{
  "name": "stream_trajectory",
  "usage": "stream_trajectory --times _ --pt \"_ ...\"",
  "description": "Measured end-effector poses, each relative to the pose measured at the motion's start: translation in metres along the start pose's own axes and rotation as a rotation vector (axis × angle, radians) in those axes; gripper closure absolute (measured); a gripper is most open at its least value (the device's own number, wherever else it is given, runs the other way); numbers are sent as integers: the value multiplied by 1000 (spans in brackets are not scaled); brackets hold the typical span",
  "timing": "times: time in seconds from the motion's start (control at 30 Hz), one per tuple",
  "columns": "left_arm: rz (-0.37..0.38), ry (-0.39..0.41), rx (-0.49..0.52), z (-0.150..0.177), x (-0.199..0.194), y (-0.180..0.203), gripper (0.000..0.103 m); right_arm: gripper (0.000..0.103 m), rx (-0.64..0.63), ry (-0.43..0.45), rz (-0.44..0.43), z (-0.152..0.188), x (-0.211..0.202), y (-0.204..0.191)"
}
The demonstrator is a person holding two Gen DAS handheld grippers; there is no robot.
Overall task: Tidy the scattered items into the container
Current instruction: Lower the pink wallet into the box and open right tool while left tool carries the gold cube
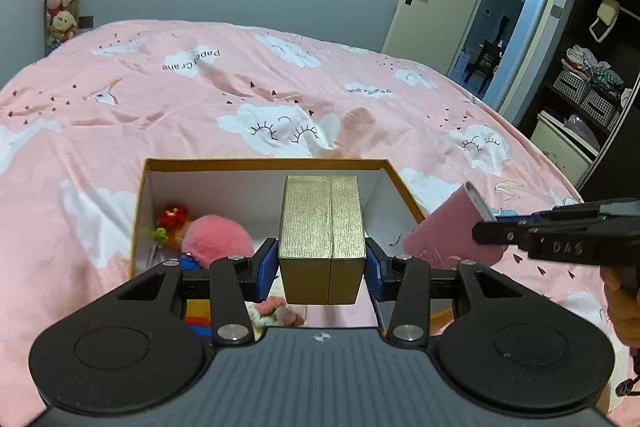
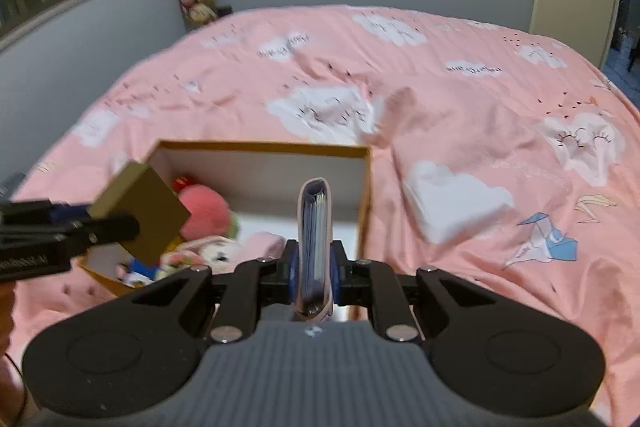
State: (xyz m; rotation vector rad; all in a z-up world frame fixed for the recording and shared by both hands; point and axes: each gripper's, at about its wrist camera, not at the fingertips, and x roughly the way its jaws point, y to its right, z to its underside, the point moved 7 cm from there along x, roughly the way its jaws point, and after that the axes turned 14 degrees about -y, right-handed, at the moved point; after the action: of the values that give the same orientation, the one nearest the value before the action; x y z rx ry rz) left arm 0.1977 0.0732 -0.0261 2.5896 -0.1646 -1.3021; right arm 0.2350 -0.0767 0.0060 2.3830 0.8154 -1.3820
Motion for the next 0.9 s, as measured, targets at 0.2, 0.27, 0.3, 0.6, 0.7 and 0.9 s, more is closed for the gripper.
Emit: stream_trajectory --times 0.2,0.27,0.3,0.6,0.7,0.9 --pt "33 -17 13 -6 25 -2 52 86 20 -124 12 3 29 -1" --pt "41 -28 18 -8 32 0 52 86 25 -158 13 5 37 -1" --pt "46 -33 21 -9 35 0 52 86 28 -174 8 5 40 -1" --pt "82 -63 54 -26 56 11 52 85 53 -296 -30 3 65 -1" --pt "86 -82 61 -31 65 16 52 85 58 -324 -36 4 72 2" --pt "100 -125 66 -38 87 28 52 79 49 -350 -84 7 78 6"
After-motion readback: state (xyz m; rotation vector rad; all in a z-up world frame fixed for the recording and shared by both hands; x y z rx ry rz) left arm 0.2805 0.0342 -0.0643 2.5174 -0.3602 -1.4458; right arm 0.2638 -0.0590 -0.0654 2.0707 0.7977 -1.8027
